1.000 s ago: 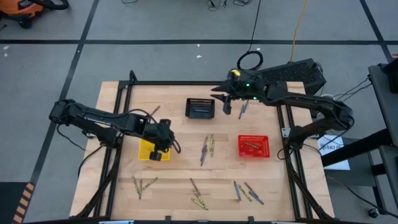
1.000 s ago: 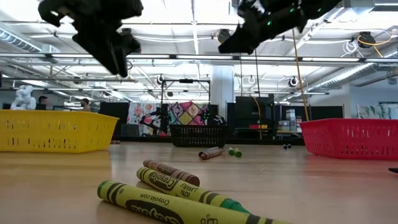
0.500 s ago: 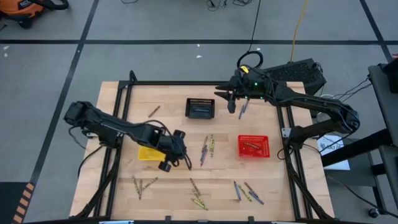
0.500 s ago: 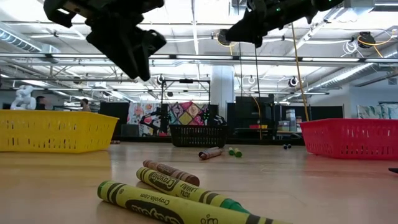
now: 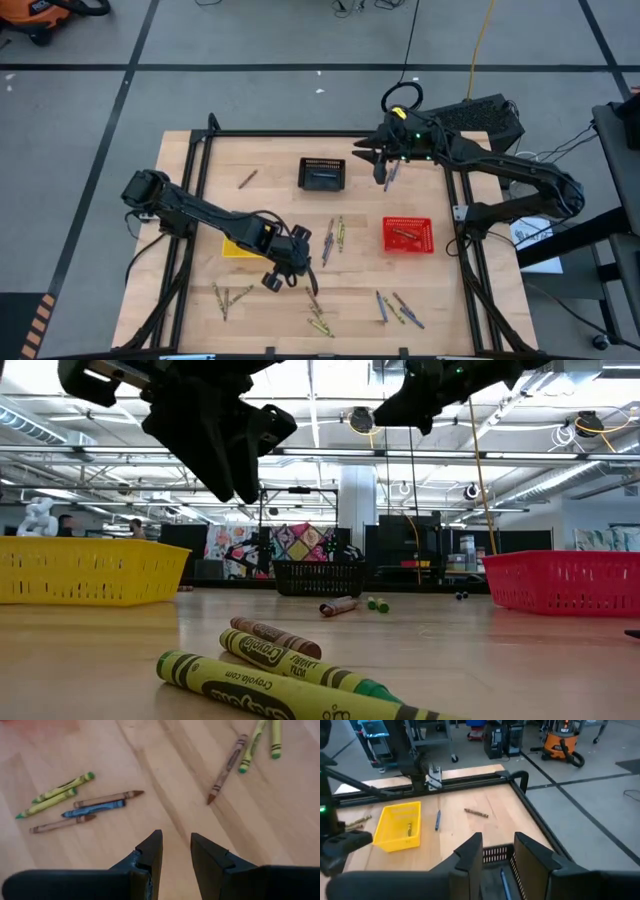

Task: Sort crayons
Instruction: Put the brown crayon into the red bin

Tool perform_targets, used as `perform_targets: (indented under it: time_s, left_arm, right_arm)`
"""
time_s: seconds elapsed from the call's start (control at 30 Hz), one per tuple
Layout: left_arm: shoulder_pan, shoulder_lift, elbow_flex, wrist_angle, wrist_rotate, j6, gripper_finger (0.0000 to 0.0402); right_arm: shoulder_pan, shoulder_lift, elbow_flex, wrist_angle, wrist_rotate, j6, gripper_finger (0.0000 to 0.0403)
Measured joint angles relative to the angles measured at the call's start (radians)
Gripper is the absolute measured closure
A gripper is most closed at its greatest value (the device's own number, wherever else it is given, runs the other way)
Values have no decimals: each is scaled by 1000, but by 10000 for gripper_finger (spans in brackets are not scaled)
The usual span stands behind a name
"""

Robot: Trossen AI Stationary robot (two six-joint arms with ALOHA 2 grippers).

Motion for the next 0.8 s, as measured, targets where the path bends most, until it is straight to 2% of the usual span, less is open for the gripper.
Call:
perform_targets:
  time_s: [0.1,0.3,0.5,0.8]
  left_arm:
    - [-2,1,0,1,42,0,301]
    - [-12,3,0,15,46,26,301]
    - [-21,58,3,56,49,50,301]
    - [-70,136,2,148,53,60,301]
  right_arm:
    - [0,-42,0,-79,0,3,302]
    - [0,-91,0,-185,0,9,302]
    - [0,-93,0,-192,-1,80,302]
    - [0,-92,0,-198,-1,82,302]
